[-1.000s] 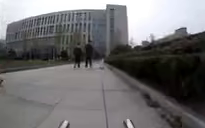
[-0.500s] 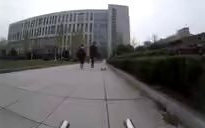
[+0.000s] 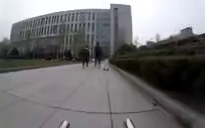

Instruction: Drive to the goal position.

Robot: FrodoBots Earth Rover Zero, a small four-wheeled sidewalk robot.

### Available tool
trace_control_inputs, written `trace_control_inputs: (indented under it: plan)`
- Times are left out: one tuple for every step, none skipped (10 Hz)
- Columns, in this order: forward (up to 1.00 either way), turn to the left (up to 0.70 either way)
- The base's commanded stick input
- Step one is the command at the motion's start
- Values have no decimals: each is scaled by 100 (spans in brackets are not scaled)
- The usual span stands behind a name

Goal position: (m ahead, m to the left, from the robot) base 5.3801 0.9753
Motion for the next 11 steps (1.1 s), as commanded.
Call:
trace_control_inputs:
  plan:
    - [85,-4]
    - [85,-4]
    - [85,-4]
    - [85,-4]
    - [85,-4]
    - [85,-4]
    - [85,-4]
    - [85,-4]
    - [85,-4]
    - [85,-4]
    - [85,-4]
